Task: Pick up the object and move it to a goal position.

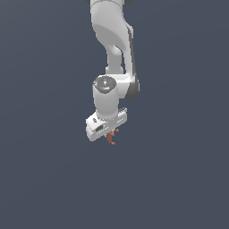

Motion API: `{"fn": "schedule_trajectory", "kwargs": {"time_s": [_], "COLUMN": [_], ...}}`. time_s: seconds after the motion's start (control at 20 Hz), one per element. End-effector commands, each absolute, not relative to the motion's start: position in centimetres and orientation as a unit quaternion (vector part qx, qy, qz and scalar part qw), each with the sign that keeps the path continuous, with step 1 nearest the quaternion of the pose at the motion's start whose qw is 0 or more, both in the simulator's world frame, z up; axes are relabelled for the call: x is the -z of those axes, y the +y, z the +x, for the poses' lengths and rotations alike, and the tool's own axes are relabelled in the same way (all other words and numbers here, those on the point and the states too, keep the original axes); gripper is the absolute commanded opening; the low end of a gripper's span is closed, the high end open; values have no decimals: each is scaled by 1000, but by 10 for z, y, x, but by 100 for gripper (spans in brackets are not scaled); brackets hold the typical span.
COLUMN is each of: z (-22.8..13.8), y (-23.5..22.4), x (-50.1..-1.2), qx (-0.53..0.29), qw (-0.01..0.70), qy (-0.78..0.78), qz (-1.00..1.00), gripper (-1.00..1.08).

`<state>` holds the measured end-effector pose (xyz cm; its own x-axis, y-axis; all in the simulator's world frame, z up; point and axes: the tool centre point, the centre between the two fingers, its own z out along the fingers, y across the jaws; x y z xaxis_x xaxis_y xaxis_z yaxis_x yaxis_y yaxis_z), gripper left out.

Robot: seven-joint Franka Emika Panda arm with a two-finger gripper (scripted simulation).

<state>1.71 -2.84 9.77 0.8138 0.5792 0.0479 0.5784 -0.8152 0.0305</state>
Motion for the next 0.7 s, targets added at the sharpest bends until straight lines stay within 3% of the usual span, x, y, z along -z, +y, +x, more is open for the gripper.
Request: {"fn": "schedule_trajectory", "kwargs": {"time_s": [0.0,0.65], "z": [16,2], "y": [-31,-80], "x": [-99,-173], "qx": [-27,-27], "qw": [7,7], "qy": [303,304], "qz": [952,952], "gripper": [-100,-100]}}
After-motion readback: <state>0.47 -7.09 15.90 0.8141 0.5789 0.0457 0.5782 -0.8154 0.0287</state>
